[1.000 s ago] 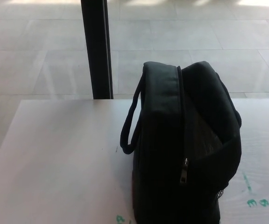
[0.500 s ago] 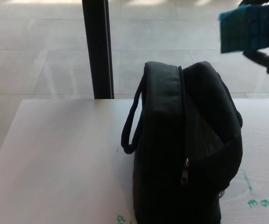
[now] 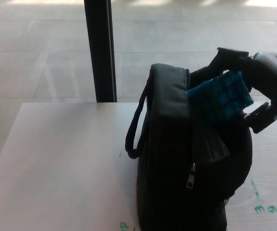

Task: The robot uses its right hand to pick up the cube kept on the middle of the desk and put it inside the bag next to it

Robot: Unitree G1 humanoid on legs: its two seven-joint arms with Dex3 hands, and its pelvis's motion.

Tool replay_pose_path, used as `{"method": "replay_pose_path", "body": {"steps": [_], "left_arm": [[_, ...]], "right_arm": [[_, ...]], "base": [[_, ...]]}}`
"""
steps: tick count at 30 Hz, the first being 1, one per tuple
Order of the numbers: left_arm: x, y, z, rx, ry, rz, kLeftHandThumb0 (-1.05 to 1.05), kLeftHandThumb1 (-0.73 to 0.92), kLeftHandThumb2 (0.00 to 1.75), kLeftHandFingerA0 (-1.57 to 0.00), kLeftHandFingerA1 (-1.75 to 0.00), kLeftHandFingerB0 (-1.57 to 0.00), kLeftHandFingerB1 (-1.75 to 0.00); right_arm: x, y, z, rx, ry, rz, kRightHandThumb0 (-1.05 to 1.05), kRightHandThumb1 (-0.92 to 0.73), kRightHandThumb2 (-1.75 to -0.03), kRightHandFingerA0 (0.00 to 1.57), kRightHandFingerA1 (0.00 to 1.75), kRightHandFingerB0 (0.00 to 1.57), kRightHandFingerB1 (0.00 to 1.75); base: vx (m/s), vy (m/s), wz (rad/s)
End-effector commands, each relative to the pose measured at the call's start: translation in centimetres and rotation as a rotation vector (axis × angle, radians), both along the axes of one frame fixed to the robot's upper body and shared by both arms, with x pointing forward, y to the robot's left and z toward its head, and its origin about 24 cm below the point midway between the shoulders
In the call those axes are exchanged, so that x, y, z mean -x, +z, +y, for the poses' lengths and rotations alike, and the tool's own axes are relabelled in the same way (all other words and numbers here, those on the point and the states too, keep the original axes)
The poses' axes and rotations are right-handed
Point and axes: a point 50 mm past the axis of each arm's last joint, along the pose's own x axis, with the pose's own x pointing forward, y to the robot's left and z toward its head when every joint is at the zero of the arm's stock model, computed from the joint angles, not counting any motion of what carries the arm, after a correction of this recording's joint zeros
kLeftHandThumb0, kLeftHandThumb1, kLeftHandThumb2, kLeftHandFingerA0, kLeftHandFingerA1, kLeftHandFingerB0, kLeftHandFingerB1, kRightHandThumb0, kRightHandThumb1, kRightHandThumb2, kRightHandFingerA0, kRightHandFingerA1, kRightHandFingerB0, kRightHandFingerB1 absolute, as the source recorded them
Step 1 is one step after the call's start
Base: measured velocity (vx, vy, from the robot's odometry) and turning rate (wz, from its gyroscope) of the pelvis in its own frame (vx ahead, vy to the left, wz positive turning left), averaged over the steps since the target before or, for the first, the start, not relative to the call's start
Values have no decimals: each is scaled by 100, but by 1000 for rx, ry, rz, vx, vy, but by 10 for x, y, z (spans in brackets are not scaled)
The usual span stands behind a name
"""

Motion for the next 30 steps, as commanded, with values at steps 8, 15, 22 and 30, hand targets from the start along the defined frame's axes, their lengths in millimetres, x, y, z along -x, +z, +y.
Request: {"method": "replay_pose_path", "body": {"steps": [8,15,22,30], "left_arm": [[1,4,5,-19,6,6,-74,51,87,-27,-57,-18,-47],[-3,6,4,-12,34,-5,-74,49,85,-27,-57,-21,-48],[-2,4,5,13,59,4,-71,63,58,-29,-51,-22,-38],[-2,3,4,-14,55,9,-76,48,86,-27,-56,-20,-47]], "right_arm": [[5,-15,9,127,80,38,-24,-59,-88,90,175,79,128],[8,-16,35,157,164,18,-29,-64,-67,90,175,83,113],[11,-14,43,360,81,61,-70,-45,-87,1,42,0,25],[11,-1,31,450,-1,105,-90,-42,-68,0,0,0,0]], "base": [[0,0,0],[0,0,0],[0,0,0],[0,0,0]]}}
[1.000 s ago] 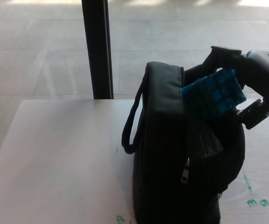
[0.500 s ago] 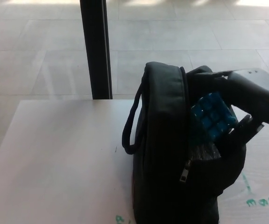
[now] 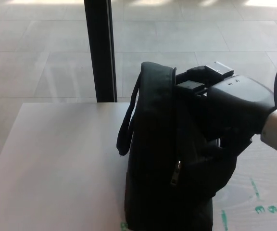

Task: The robot uses its right hand to pick up the cube kept on the middle of the desk and put it inside the bag next to it

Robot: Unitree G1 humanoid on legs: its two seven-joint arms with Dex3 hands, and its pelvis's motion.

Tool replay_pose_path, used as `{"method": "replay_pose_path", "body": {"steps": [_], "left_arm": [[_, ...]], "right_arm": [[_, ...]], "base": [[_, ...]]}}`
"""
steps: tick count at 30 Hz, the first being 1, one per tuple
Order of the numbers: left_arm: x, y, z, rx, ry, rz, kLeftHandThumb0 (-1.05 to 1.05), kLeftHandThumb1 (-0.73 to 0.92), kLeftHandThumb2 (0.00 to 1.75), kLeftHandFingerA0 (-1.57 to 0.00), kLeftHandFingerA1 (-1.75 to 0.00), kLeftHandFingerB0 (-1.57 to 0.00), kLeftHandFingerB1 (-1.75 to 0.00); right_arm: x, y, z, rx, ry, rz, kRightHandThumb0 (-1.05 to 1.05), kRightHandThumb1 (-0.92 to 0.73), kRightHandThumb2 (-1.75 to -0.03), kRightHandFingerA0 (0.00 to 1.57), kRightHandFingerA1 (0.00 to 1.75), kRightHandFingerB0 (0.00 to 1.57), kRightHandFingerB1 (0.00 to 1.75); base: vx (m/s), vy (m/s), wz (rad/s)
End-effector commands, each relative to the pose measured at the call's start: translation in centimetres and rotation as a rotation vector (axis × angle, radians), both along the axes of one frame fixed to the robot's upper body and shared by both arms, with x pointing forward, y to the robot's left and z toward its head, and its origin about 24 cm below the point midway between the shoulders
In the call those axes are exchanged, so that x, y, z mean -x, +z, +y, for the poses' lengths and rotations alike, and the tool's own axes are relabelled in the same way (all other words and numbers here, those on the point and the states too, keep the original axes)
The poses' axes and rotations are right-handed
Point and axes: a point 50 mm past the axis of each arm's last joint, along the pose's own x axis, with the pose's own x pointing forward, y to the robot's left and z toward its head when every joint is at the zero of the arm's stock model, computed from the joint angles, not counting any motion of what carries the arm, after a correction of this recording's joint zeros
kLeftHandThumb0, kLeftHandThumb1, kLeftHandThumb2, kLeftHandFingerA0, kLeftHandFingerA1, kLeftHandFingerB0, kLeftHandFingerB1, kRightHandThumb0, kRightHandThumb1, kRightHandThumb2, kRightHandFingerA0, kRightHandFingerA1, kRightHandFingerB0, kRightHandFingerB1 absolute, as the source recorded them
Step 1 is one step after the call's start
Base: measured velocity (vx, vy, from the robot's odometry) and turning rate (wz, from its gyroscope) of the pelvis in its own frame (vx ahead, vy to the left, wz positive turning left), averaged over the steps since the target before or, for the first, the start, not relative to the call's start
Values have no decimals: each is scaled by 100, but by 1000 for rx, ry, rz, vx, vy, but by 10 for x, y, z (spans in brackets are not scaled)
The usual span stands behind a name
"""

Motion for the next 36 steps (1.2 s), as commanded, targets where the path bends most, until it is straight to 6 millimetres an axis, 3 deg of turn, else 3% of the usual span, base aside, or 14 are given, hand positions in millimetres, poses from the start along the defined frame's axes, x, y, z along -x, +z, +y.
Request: {"method": "replay_pose_path", "body": {"steps": [1,2,8,10,12,13,14,17,18,25,27,29,30,36], "left_arm": [[2,0,4,6,48,27,-73,50,87,-25,-55,-17,-46],[2,0,4,15,50,28,-69,66,58,-29,-50,-21,-37],[3,2,4,-9,6,1,-77,50,86,-27,-56,-20,-47],[4,1,4,30,42,1,-74,48,85,-26,-57,-18,-47],[4,1,4,24,24,4,-76,49,86,-24,-56,-18,-47],[4,1,4,14,7,5,-76,50,86,-24,-56,-18,-47],[3,1,4,13,15,1,-73,50,82,-25,-55,-21,-47],[3,1,5,8,23,6,-74,50,85,-25,-56,-19,-47],[4,1,5,7,24,4,-75,49,85,-26,-56,-19,-47],[4,0,5,1,-12,13,-72,68,59,-30,-51,-21,-37],[5,0,4,-6,-16,12,-75,51,87,-26,-57,-16,-47],[6,0,4,4,-7,4,-73,66,59,-31,-53,-21,-38],[6,-2,4,1,1,9,-75,50,87,-26,-57,-16,-47],[8,-2,4,10,12,5,-73,51,84,-26,-57,-17,-47]], "right_arm": [[-4,11,-14,123,-125,47,-92,-40,-69,0,0,0,0],[-4,12,-16,124,-130,50,-94,-40,-69,0,0,0,0],[-4,21,-21,182,-188,88,-88,-48,-89,0,28,0,0],[-4,28,-22,160,-187,116,-92,-53,-84,0,0,14,26],[-6,34,-25,130,-181,115,-70,-58,-57,4,40,40,34],[-7,38,-27,101,-188,118,-70,-48,-86,13,50,42,51],[-7,44,-29,55,-199,122,-61,-62,-59,31,46,56,40],[-6,60,-38,-66,-204,90,-59,-49,-86,30,56,47,55],[-4,67,-42,-115,-195,66,-56,-62,-59,39,50,57,42],[28,99,-90,-463,-206,-78,-49,-62,-59,50,55,56,43],[36,96,-103,-479,-256,-82,-50,-64,-59,46,50,48,41],[49,85,-128,-557,-340,-68,-52,-61,-58,43,49,43,39],[53,78,-138,-567,-364,-51,-63,-50,-87,40,59,28,48],[70,22,-205,-682,-655,16,-58,-61,-59,42,44,30,31]], "base": [[0,0,0],[0,0,0],[0,0,0],[0,0,0],[0,0,0],[0,0,0],[0,0,0],[0,0,0],[0,0,0],[0,0,0],[0,0,0],[0,0,0],[0,0,0],[0,0,0]]}}
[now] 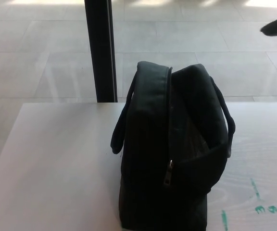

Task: The robot uses its right hand to pick up the cube kept on the middle of the desk and put it inside the bag next to it

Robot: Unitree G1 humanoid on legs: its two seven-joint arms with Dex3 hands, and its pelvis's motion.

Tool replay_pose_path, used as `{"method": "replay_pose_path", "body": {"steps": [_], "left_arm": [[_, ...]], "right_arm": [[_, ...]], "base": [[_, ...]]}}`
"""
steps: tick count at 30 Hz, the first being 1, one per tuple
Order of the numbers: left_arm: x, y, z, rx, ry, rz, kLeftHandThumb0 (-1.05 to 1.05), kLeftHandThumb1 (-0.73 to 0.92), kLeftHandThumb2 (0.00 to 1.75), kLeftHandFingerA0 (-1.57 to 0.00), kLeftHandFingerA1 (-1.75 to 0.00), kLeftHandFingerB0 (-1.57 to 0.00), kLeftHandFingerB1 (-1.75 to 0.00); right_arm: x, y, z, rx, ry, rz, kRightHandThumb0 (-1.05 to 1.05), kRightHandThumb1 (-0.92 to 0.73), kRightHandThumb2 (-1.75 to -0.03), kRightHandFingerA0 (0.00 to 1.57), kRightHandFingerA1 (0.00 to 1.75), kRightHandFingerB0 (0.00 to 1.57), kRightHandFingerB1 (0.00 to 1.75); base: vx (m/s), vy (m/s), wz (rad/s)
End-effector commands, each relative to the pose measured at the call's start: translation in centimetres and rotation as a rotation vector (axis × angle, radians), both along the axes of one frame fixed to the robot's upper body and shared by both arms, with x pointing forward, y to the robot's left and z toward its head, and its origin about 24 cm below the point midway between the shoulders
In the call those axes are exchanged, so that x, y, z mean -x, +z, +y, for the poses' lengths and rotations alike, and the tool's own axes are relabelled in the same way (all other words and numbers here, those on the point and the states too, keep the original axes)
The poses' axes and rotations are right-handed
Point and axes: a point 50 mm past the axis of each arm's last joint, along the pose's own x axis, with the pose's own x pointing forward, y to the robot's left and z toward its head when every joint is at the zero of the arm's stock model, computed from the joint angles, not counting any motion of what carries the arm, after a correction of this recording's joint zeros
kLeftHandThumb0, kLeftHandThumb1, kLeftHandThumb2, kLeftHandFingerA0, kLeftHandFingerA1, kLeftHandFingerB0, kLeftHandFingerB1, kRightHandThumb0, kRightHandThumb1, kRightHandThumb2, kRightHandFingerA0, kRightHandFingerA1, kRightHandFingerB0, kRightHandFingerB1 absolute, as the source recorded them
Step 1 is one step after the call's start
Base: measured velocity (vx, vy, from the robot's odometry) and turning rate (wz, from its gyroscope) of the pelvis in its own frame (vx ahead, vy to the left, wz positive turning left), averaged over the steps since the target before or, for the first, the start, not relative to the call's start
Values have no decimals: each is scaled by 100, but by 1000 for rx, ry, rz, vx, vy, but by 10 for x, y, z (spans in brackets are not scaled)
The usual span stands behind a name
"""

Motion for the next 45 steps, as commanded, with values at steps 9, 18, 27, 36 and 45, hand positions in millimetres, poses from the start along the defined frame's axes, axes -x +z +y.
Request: {"method": "replay_pose_path", "body": {"steps": [9,18,27,36,45], "left_arm": [[10,0,4,12,33,3,-72,51,82,-26,-57,-20,-48],[13,1,8,-33,1,-1,-73,52,83,-25,-56,-19,-47],[14,-1,8,-26,-6,20,-73,52,83,-23,-55,-17,-46],[18,-3,8,-22,-9,16,-74,51,84,-25,-56,-17,-47],[16,-5,9,-32,-3,15,-74,50,86,-26,-57,-17,-47]], "right_arm": [[89,-141,-160,-548,-670,123,-63,-59,-58,35,62,22,37],[137,-209,-193,-884,-1020,89,-65,-48,-84,21,72,12,62],[141,-253,-182,-924,-1066,232,-54,-62,-59,10,72,9,59],[143,-267,-175,-1061,-1098,308,-60,-56,-81,6,69,6,61],[142,-271,-171,-1108,-922,365,-76,-51,-88,15,65,22,58]], "base": [[0,0,0],[0,0,0],[0,0,0],[0,0,0],[0,0,0]]}}
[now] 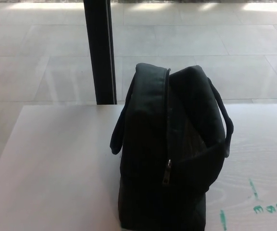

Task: The robot uses its right hand to pick up the cube kept on the middle of the desk and put it inside the bag next to it

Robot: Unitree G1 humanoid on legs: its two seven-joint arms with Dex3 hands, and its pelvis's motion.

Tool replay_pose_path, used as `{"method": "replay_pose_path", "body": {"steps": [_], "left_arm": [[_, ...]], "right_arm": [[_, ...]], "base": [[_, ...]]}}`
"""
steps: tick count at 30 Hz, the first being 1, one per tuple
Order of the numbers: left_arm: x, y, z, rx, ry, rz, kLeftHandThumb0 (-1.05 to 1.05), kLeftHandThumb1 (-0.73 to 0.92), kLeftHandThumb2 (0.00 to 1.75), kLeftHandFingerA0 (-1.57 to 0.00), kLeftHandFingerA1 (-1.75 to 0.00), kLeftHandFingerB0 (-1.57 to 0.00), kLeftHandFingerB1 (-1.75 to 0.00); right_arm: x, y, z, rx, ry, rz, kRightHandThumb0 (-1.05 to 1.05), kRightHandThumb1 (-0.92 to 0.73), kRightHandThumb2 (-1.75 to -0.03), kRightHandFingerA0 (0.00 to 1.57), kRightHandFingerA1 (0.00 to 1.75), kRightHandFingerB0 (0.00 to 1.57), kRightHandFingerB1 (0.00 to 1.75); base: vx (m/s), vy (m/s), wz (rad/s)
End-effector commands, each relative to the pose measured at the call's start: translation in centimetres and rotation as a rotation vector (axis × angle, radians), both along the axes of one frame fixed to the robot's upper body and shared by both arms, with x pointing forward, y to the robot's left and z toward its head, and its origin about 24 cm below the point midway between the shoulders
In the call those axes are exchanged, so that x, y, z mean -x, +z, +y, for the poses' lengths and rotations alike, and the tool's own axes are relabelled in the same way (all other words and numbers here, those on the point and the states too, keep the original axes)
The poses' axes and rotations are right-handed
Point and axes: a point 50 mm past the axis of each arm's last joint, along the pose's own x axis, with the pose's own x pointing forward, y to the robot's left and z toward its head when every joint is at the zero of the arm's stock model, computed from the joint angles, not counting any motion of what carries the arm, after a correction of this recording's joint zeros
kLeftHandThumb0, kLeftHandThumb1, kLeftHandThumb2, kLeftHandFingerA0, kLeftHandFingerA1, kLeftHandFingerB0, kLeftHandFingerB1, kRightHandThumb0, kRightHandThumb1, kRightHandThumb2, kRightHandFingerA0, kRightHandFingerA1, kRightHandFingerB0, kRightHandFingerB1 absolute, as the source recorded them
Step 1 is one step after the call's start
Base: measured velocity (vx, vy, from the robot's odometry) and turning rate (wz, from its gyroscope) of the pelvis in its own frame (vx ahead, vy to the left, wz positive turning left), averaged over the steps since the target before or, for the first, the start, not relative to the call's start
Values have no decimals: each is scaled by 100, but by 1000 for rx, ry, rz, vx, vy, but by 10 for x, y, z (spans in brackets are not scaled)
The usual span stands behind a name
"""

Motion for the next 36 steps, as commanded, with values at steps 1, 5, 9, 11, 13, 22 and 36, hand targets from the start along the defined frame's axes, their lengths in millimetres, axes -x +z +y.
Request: {"method": "replay_pose_path", "body": {"steps": [1,5,9,11,13,22,36], "left_arm": [[-1,4,6,-23,-7,-20,-75,50,85,-25,-56,-17,-46],[-2,4,5,-34,-22,-18,-75,51,87,-26,-56,-17,-47],[0,5,3,-26,-39,-9,-73,67,58,-28,-50,-20,-37],[0,3,4,-46,-47,-6,-77,51,87,-24,-54,-17,-46],[0,2,4,-47,-44,-8,-74,67,59,-29,-48,-22,-37],[-2,5,2,-61,-55,-21,-76,52,88,-29,-57,-20,-48],[4,3,2,-62,-61,-14,-77,52,89,-27,-56,-18,-47]], "right_arm": [[0,4,1,-30,96,-86,-78,-65,-60,15,69,26,54],[-2,2,-1,-6,169,-56,-79,-67,-61,19,62,29,47],[-4,1,-2,-35,183,-67,-80,-64,-60,23,70,33,52],[-4,3,-1,-35,204,-43,-81,-67,-61,23,69,27,51],[-5,3,-1,-39,204,-37,-81,-67,-61,25,70,27,51],[-8,1,-2,-53,251,-17,-79,-70,-61,30,65,24,49],[-9,3,0,-14,295,1,-81,-70,-61,31,62,28,47]], "base": [[0,0,0],[0,0,0],[0,0,0],[0,0,0],[0,0,0],[0,0,0],[0,0,0]]}}
